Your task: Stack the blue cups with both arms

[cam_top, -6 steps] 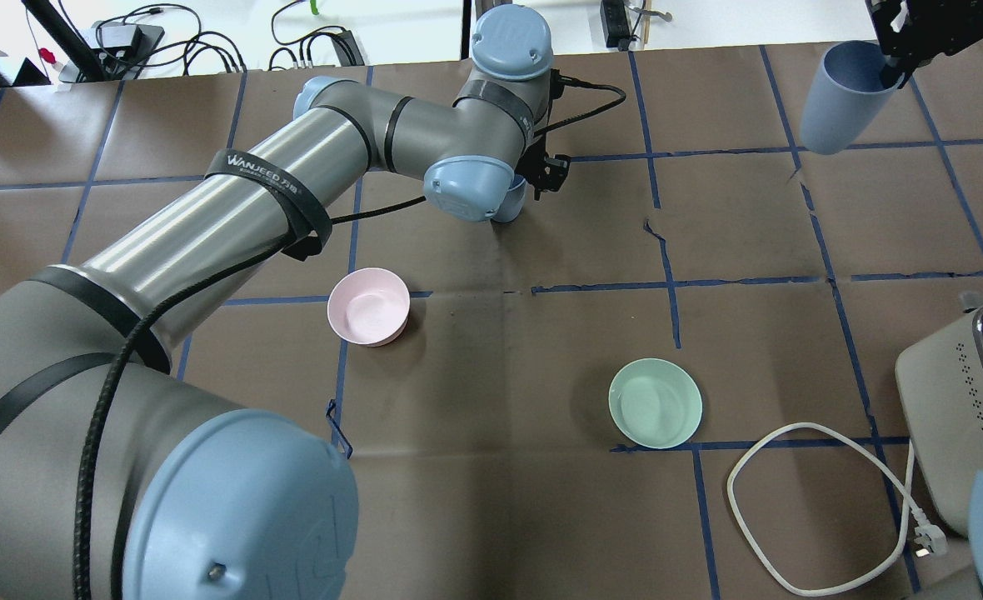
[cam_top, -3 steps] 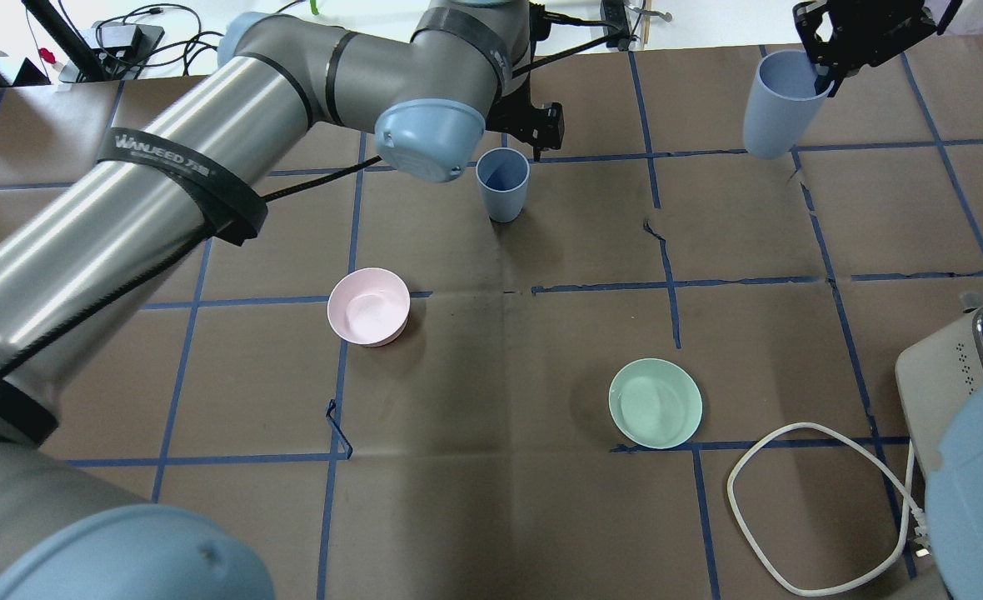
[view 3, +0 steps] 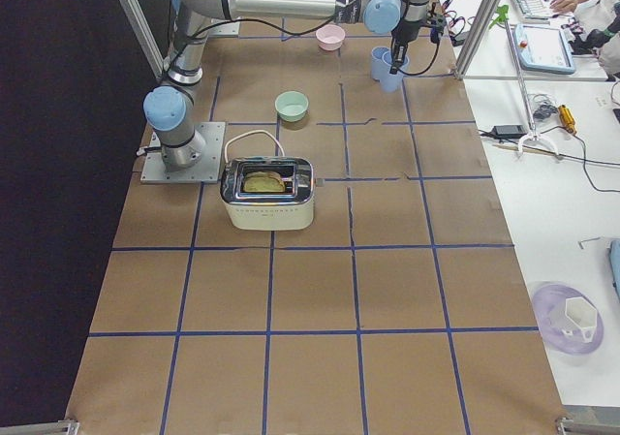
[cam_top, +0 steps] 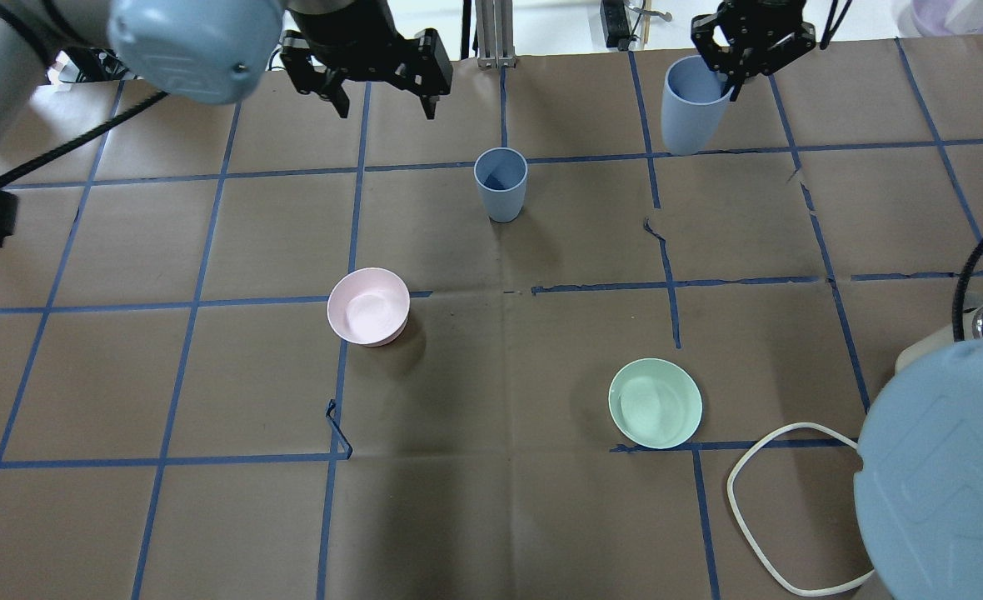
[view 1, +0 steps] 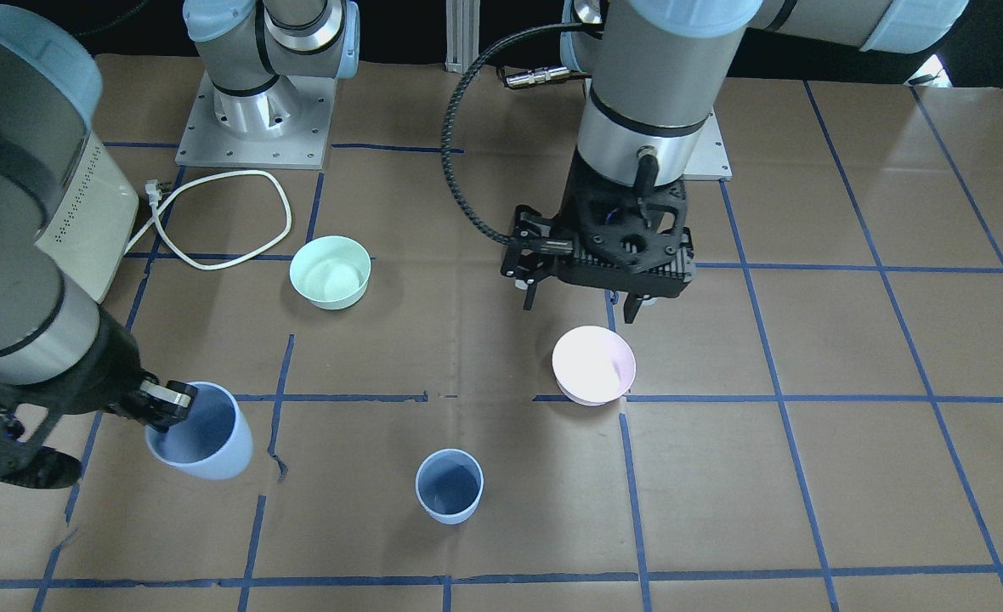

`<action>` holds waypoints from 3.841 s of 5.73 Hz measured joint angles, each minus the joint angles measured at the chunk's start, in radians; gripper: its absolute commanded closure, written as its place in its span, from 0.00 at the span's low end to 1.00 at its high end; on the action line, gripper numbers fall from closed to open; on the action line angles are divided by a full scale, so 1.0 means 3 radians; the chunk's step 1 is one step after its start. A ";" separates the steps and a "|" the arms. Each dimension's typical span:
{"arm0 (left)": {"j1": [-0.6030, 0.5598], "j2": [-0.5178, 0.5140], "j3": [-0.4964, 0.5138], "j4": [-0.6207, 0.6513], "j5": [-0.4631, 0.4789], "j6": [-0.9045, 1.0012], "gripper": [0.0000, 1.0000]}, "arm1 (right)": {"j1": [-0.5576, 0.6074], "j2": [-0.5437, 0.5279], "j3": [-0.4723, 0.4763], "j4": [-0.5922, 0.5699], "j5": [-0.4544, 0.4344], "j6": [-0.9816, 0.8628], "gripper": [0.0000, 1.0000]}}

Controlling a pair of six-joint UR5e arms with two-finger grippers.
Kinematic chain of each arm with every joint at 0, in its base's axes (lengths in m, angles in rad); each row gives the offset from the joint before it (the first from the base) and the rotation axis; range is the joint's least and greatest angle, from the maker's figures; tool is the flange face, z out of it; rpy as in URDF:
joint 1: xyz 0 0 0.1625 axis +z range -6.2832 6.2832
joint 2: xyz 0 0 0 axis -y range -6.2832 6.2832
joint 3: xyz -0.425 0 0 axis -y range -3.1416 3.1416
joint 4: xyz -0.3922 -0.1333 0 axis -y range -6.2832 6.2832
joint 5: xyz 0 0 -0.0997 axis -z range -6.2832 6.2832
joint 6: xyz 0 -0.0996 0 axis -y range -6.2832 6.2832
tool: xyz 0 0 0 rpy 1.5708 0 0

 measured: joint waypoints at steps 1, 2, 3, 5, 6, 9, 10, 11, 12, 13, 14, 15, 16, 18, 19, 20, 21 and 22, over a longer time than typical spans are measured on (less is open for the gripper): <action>0.0093 0.0152 -0.0183 -0.0095 0.0015 0.0010 0.02 | 0.0236 0.0070 -0.0007 -0.0157 0.0001 0.0343 0.93; 0.0180 0.0316 -0.0400 -0.0127 0.0110 0.0027 0.02 | 0.0462 0.0123 -0.0012 -0.0280 0.0000 0.0667 0.93; 0.0266 0.0454 -0.0536 -0.0183 0.0227 0.0044 0.01 | 0.0650 0.0147 -0.0015 -0.0343 0.0000 0.0936 0.93; 0.0361 0.0510 -0.0582 -0.0252 0.0193 0.0057 0.01 | 0.0893 0.0199 -0.0016 -0.0442 0.0087 0.1275 0.93; 0.0369 0.0526 -0.0584 -0.0257 0.0187 0.0059 0.01 | 0.0931 0.0269 -0.0014 -0.0520 0.0119 0.1349 0.93; 0.0385 0.0548 -0.0591 -0.0253 0.0198 0.0064 0.01 | 0.0944 0.0382 0.0002 -0.0585 0.0124 0.1353 0.91; 0.0392 0.0548 -0.0591 -0.0252 0.0192 0.0065 0.01 | 0.0943 0.0420 0.0008 -0.0622 0.0126 0.1346 0.91; 0.0392 0.0534 -0.0582 -0.0239 0.0183 0.0064 0.01 | 0.0940 0.0443 0.0011 -0.0640 0.0123 0.1333 0.91; 0.0385 0.0538 -0.0572 -0.0235 0.0181 0.0063 0.01 | 0.0939 0.0453 0.0017 -0.0672 0.0115 0.1329 0.76; 0.0381 0.0582 -0.0575 -0.0252 0.0187 0.0080 0.01 | 0.0939 0.0470 0.0024 -0.0732 0.0107 0.1326 0.07; 0.0363 0.0575 -0.0581 -0.0256 0.0187 0.0099 0.01 | 0.0937 0.0495 0.0027 -0.0778 0.0101 0.1305 0.00; 0.0315 0.0526 -0.0595 -0.0237 0.0178 0.0092 0.01 | 0.0919 0.0499 0.0011 -0.0793 0.0100 0.1260 0.00; 0.0262 0.0510 -0.0600 -0.0170 0.0179 0.0087 0.01 | 0.0875 0.0475 -0.0045 -0.0776 0.0111 0.1220 0.00; 0.0231 0.0496 -0.0579 -0.0066 0.0191 0.0100 0.01 | 0.0607 0.0201 -0.0191 -0.0235 0.0117 0.0927 0.00; 0.0237 0.0511 -0.0554 -0.0019 0.0185 0.0095 0.01 | 0.0371 -0.0035 -0.0163 0.0148 0.0097 0.0519 0.00; 0.0253 0.0535 -0.0538 0.0038 0.0179 0.0083 0.01 | 0.0149 -0.0282 -0.0054 0.0467 0.0078 0.0102 0.00; 0.0308 0.0542 -0.0536 0.0061 0.0177 0.0085 0.01 | 0.0025 -0.0606 0.0188 0.0662 0.0074 -0.0162 0.00; 0.0419 0.0545 -0.0541 0.0066 0.0171 0.0096 0.01 | -0.0005 -0.0913 0.0486 0.0715 0.0078 -0.0232 0.00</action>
